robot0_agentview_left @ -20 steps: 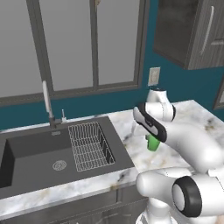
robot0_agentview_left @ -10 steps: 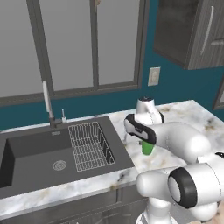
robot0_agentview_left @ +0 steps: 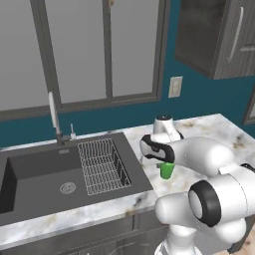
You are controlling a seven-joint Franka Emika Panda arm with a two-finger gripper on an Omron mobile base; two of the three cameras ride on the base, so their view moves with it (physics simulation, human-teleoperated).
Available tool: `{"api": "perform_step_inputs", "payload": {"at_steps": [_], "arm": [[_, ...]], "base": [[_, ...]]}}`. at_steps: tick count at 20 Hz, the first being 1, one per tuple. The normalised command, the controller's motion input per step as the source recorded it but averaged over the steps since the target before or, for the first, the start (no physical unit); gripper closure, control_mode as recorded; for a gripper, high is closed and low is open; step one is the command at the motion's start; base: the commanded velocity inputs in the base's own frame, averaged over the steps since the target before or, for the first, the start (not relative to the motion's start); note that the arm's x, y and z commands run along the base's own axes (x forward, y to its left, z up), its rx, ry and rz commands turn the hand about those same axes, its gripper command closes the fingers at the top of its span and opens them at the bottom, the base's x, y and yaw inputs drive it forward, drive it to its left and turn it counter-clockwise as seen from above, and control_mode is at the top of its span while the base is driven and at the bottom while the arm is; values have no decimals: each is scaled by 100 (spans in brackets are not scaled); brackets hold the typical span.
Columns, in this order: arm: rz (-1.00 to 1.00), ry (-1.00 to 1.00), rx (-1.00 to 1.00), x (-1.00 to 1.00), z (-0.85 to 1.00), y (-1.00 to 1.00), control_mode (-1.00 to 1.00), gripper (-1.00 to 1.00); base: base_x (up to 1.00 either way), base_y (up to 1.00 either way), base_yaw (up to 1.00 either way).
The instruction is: Pick the cup and bowl from the counter and place them on the counter next to the sink.
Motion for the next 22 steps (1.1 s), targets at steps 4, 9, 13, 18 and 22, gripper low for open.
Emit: {"api": "perform_step_inputs", "payload": {"at_steps": [4,9,13,18,22], "arm": [[0,0,0,0,-4,0,-100,100],[0,0,0,0,0,0,-100,-100],[0,0,0,0,0,0,-100,-100],[0,0,0,0,0,0,-100,-100],[0,0,-1,0,25,2,-100,-100]], "base": [[0,0,0],[0,0,0],[0,0,0],[0,0,0],[0,0,0]]}}
